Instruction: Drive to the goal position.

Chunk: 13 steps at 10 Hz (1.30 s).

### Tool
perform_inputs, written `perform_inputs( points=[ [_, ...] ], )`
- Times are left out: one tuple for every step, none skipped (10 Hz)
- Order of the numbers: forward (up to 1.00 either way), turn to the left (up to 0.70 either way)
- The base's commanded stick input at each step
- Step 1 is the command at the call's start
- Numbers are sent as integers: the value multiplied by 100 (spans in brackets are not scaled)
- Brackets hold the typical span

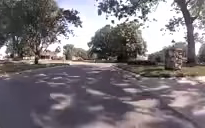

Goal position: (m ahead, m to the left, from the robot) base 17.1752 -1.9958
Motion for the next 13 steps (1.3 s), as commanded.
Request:
perform_inputs(
  points=[
    [70, 3],
    [70, 3],
    [70, 3],
    [70, 3],
    [70, 3],
    [70, 3],
    [70, 3],
    [70, 3],
    [70, 3],
    [70, 3],
    [70, 3],
    [70, 3],
    [70, 3]
  ],
)
